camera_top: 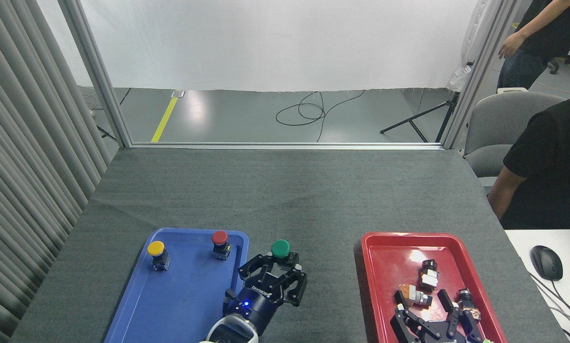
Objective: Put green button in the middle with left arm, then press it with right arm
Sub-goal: 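Carry the green button off the tray toward the table middle, then lower the green button onto the table and hold it there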
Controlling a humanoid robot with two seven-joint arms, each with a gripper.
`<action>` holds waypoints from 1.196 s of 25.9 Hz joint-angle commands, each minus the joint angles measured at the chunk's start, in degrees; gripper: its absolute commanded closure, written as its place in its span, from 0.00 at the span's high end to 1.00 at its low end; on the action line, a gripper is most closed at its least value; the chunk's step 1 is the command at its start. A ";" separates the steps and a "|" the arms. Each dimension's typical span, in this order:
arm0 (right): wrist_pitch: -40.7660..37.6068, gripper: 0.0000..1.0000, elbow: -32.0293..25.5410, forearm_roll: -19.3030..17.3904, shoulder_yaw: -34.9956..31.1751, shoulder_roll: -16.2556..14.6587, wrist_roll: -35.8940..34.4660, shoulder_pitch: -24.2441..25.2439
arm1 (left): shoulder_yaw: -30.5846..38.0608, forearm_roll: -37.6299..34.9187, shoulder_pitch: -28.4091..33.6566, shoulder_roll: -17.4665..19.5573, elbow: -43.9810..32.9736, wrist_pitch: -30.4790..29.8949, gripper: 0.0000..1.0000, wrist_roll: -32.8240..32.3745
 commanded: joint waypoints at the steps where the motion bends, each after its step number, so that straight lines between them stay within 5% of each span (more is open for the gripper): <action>1: -0.44 1.00 -0.06 -0.46 -1.72 -0.33 -0.51 0.17 | -8.56 2.41 -3.25 -0.54 8.02 2.91 0.05 2.67; 7: -1.23 1.00 -0.06 -7.58 -2.07 -1.74 -0.42 0.34 | -13.04 4.78 -5.18 -0.54 16.81 3.26 0.02 5.92; 24: -1.23 1.00 -0.15 -7.58 -1.98 -1.74 -0.33 0.34 | -16.03 4.52 -5.53 -0.54 20.24 8.89 0.03 6.98; 31: -1.23 1.00 -0.15 -7.58 -1.98 -1.92 -0.25 0.34 | -15.94 4.17 -5.09 -0.54 20.06 9.24 0.37 7.51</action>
